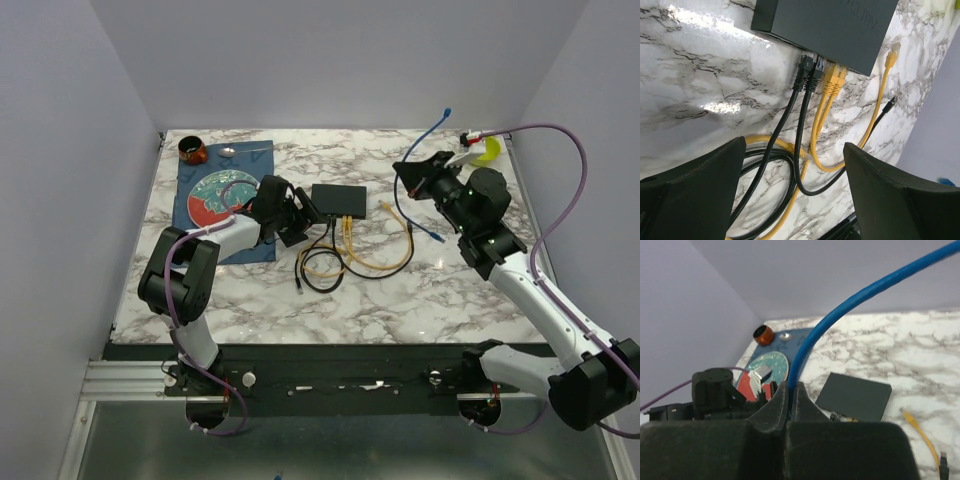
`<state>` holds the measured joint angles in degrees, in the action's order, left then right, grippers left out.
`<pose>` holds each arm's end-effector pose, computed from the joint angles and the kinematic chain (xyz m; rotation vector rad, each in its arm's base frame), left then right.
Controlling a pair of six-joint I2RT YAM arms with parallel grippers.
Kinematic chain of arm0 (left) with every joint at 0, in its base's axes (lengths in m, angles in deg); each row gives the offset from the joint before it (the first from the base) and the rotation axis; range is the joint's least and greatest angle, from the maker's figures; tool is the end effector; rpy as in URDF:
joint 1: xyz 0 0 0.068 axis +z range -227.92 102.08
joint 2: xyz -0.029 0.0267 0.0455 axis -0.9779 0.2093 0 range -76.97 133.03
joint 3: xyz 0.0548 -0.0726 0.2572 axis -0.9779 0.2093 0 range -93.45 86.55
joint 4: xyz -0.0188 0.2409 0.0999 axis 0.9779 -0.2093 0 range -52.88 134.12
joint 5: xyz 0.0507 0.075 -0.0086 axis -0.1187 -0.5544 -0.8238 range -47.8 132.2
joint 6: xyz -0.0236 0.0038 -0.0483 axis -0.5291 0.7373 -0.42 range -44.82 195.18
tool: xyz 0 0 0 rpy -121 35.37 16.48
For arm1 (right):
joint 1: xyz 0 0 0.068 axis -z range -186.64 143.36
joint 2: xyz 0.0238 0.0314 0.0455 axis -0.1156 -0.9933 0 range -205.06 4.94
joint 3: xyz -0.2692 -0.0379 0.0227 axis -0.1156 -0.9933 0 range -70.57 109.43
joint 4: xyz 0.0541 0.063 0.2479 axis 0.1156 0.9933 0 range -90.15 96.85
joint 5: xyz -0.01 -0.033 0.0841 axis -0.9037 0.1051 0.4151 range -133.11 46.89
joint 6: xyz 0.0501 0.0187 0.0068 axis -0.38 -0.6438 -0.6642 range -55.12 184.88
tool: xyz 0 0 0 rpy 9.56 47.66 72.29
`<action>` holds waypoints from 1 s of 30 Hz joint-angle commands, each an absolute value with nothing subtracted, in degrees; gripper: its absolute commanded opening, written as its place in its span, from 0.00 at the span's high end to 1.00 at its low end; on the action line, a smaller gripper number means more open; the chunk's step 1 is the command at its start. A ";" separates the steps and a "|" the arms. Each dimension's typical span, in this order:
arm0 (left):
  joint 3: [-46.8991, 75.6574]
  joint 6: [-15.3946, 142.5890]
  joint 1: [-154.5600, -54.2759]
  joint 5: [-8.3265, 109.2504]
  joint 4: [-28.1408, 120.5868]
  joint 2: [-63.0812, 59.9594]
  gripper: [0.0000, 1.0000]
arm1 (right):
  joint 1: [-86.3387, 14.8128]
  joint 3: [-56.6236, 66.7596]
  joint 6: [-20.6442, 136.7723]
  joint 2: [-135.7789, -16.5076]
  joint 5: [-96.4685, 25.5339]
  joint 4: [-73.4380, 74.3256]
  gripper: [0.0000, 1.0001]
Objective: Pull the plug from the switch port
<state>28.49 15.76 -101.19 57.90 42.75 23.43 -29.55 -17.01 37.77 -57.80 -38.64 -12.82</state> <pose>0.3338 -0.1540 0.1777 -0.6440 2.4549 -0.9778 0.2381 0.1038 0.3749 -0.0075 1.5581 0.7546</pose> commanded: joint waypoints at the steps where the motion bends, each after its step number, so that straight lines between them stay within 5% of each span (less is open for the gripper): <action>1: 28.63 15.50 -101.30 58.81 43.86 21.65 0.11 | -29.66 -10.82 36.40 -61.23 -48.28 -3.71 0.99; 5: 28.19 15.50 -101.30 58.72 42.81 21.82 0.11 | -27.22 -3.42 33.43 -66.06 -67.94 15.64 0.99; 17: 26.70 14.97 -101.30 56.35 39.29 22.70 0.12 | -6.90 -14.49 18.48 -72.84 -62.54 23.67 0.99; 20: 25.82 15.06 -101.30 55.74 38.67 22.70 0.12 | -6.81 -13.70 18.38 -76.62 -59.64 23.23 0.67; 21: 25.55 15.32 -101.30 55.47 38.41 22.53 0.12 | -6.90 -13.79 18.73 -77.06 -58.41 21.31 0.48; 24: 24.24 16.29 -101.30 53.46 37.62 22.09 0.12 | -7.51 -12.30 20.31 -77.33 -55.77 19.37 0.35; 30: 19.58 16.82 -101.30 52.48 37.26 24.28 0.12 | -14.53 -9.57 24.01 -78.82 -48.84 13.68 0.26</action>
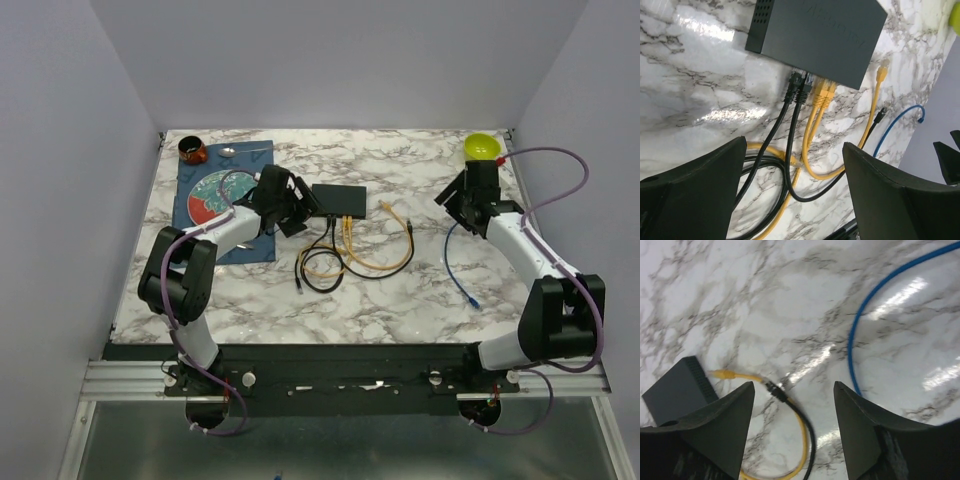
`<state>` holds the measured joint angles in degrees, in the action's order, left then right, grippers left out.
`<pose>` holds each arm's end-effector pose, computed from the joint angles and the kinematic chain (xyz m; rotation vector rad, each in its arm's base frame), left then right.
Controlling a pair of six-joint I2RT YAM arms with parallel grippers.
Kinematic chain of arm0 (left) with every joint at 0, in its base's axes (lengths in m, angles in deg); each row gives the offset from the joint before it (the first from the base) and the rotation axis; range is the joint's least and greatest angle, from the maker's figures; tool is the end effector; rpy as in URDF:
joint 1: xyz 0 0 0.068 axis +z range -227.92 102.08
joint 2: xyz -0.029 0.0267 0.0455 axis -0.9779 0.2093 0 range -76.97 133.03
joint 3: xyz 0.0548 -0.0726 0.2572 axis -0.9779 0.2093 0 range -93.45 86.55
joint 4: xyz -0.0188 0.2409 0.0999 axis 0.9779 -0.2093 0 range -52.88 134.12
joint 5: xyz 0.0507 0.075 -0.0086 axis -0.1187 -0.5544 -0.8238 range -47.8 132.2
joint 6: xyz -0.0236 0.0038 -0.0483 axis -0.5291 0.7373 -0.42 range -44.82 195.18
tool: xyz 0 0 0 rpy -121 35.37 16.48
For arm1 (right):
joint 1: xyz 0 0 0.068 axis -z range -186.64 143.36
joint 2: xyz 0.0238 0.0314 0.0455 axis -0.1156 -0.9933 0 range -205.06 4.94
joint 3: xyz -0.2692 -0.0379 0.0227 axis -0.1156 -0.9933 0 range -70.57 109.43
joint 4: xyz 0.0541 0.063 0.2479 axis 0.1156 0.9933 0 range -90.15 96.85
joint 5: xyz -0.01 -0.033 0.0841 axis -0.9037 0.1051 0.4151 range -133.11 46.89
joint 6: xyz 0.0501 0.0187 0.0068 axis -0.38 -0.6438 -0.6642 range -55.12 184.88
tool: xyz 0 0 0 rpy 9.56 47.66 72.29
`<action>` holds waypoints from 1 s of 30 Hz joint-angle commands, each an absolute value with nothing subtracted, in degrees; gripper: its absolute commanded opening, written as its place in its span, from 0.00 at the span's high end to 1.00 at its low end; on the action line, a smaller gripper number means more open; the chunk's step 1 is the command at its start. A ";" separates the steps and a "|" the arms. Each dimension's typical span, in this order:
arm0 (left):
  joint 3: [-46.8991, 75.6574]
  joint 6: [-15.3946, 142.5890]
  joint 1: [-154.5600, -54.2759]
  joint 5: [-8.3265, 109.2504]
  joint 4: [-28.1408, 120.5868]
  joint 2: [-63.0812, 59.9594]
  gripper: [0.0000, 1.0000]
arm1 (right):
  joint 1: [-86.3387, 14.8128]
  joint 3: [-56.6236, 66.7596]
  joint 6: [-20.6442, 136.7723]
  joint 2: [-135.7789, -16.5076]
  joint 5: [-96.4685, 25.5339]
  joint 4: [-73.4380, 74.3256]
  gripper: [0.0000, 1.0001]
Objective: Pull the plug from the switch port
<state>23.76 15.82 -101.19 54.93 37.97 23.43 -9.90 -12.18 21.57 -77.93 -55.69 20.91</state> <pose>0.3432 -0.1561 0.1960 -0.6664 2.4334 -0.9217 0.3111 0.0101 0.2509 0.9017 2.1657 0.1414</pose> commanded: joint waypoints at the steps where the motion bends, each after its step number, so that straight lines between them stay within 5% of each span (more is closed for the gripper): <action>1: 18.01 16.99 -101.30 52.48 37.26 25.33 0.12 | -15.85 -9.48 24.97 -79.26 -45.34 12.08 0.26; 7: 10.10 20.85 -101.30 50.64 34.72 29.90 0.16 | -26.49 -8.87 29.37 -83.82 -38.11 2.05 0.22; 11: 6.49 23.75 -100.95 47.49 34.28 31.57 0.27 | -27.91 -7.46 27.62 -88.74 -33.64 0.73 0.22; 17: -5.46 28.50 -100.77 44.23 26.82 37.90 0.27 | -27.82 -4.56 27.00 -95.52 -29.58 0.38 0.32; 21: -9.07 29.30 -100.59 43.70 25.75 40.71 0.30 | -27.99 -3.51 26.65 -97.98 -26.86 0.99 0.52; 30: -12.15 30.44 -100.51 45.98 26.01 45.81 0.34 | -28.87 -5.27 21.99 -101.93 -21.14 -3.84 0.50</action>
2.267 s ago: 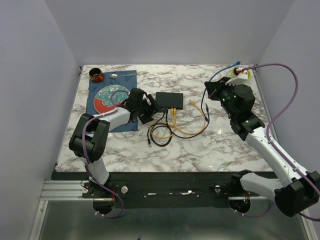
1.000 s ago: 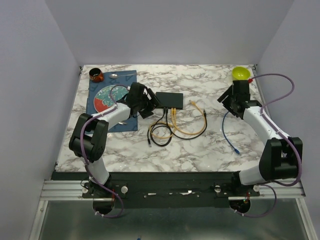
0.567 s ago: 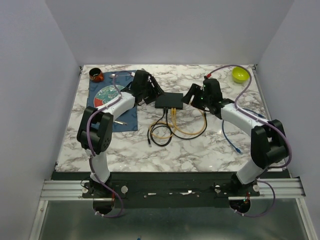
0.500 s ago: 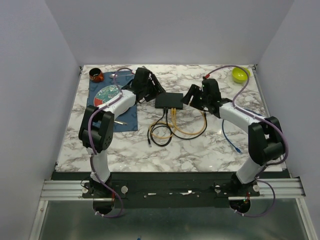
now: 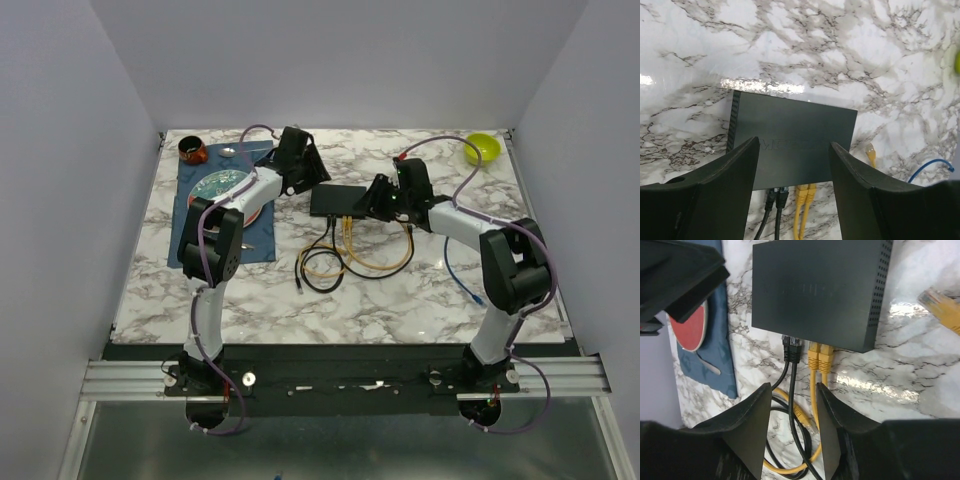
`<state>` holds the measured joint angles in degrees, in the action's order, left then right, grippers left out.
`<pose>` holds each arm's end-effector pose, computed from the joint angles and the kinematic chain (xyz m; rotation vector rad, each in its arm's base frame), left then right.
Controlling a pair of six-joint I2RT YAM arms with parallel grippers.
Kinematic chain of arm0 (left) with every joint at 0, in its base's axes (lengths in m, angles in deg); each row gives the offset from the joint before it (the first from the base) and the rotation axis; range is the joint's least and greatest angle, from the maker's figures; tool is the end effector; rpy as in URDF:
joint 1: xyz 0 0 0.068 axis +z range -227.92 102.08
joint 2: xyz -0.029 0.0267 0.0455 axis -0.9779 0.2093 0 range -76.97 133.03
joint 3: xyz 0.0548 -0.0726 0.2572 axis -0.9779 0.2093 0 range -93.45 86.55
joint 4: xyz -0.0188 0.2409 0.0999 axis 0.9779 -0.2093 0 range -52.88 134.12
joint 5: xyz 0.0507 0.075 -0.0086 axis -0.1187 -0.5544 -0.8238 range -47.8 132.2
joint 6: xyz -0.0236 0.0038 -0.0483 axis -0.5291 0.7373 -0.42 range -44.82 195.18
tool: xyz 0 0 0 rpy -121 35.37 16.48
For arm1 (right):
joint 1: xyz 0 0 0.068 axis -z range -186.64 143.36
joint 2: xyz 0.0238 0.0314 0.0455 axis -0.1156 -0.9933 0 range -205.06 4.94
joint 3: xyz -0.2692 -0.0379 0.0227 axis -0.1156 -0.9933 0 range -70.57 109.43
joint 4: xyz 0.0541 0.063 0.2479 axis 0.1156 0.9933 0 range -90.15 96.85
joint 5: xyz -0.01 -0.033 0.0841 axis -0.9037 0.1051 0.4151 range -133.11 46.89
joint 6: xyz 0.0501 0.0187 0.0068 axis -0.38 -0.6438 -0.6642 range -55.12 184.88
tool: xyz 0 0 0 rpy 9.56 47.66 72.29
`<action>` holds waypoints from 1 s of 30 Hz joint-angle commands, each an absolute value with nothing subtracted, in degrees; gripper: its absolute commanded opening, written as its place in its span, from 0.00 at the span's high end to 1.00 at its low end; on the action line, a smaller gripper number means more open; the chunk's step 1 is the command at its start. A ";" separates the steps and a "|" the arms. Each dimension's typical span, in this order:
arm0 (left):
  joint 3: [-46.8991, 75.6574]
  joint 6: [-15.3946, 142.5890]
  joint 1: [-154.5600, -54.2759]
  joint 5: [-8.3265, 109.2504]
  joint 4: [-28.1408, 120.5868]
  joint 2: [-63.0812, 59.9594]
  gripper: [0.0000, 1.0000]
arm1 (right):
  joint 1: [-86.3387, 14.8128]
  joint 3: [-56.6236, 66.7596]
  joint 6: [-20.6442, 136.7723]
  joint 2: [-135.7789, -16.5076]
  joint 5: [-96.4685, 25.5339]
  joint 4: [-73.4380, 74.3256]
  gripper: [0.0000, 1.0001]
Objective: Pull the plug from the switch port
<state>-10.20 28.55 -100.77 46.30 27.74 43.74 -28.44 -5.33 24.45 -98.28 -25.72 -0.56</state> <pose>0.4475 -0.1913 0.2249 -0.4510 2.3336 -0.6966 0.3636 0.1570 0.2012 0.2057 2.3474 0.9056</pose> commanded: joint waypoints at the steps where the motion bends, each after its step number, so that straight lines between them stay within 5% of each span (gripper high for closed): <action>1: -12.76 30.88 -100.51 46.24 26.10 46.43 0.35 | -28.87 -5.26 21.12 -102.46 -20.61 -4.10 0.50; 11: -9.70 30.79 -100.51 50.55 28.03 45.91 0.45 | -28.87 -3.51 18.12 -107.29 -17.62 -4.90 0.50; 30: -4.68 30.35 -100.95 55.82 29.70 43.88 0.47 | -27.91 -1.04 12.76 -112.31 -18.76 -5.25 0.53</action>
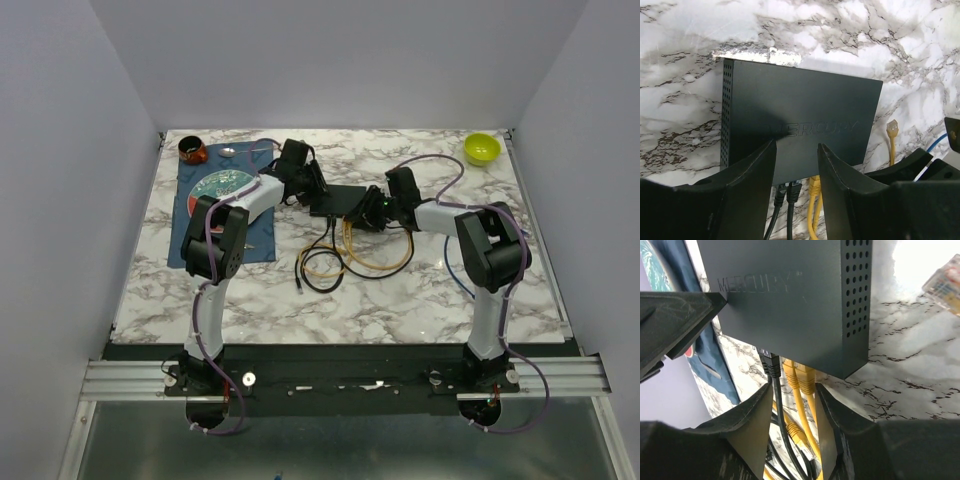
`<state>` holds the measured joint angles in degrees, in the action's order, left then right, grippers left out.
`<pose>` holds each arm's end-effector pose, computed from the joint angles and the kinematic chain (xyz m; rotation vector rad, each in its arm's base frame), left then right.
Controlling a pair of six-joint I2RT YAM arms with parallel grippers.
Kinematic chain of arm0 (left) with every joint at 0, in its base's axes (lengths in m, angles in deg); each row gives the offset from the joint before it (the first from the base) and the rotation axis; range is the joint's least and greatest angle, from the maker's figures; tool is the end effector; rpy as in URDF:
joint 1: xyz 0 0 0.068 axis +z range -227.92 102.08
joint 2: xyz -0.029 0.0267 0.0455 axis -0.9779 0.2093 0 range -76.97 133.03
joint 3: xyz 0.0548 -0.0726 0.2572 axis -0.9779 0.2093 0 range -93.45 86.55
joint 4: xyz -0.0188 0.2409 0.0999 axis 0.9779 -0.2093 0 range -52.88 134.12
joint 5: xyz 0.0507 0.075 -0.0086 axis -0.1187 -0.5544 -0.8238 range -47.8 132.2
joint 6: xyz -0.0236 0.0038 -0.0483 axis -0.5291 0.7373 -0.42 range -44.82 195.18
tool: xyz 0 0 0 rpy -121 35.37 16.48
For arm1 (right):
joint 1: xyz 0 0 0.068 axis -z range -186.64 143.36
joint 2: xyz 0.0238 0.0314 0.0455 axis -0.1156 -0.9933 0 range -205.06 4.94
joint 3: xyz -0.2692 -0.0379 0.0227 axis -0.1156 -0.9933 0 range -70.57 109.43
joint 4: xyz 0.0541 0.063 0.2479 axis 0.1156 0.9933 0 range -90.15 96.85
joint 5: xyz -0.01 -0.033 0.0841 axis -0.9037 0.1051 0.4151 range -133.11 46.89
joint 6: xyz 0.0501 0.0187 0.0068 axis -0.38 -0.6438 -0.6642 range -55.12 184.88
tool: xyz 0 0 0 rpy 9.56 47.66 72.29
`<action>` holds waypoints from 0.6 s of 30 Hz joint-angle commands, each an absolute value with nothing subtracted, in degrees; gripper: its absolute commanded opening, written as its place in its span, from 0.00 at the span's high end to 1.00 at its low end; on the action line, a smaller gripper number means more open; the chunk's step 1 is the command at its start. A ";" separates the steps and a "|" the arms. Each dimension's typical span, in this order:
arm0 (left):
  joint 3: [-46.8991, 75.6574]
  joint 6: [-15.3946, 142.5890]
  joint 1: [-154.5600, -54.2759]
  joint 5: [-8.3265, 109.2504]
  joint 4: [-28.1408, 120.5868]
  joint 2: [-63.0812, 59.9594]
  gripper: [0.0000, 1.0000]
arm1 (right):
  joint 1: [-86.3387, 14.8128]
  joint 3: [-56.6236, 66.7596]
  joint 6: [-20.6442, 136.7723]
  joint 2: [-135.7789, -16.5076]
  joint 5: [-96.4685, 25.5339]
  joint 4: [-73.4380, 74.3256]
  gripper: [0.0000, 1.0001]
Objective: Pull the plug from the switch port
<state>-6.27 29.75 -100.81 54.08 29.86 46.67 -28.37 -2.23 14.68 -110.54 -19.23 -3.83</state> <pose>0.4433 -0.1951 0.1822 -0.3813 2.4618 -0.7921 0.3861 0.1695 0.1398 0.3961 2.4899 1.0639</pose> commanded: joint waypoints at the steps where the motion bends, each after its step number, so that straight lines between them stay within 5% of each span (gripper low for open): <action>1: -4.60 30.27 -100.95 55.82 29.71 43.88 0.47 | -27.91 -1.13 12.41 -112.40 -18.76 -5.42 0.54; 18: -3.28 30.26 -100.95 55.74 30.06 43.44 0.48 | -25.80 -6.40 2.39 -114.24 -14.99 -18.42 0.62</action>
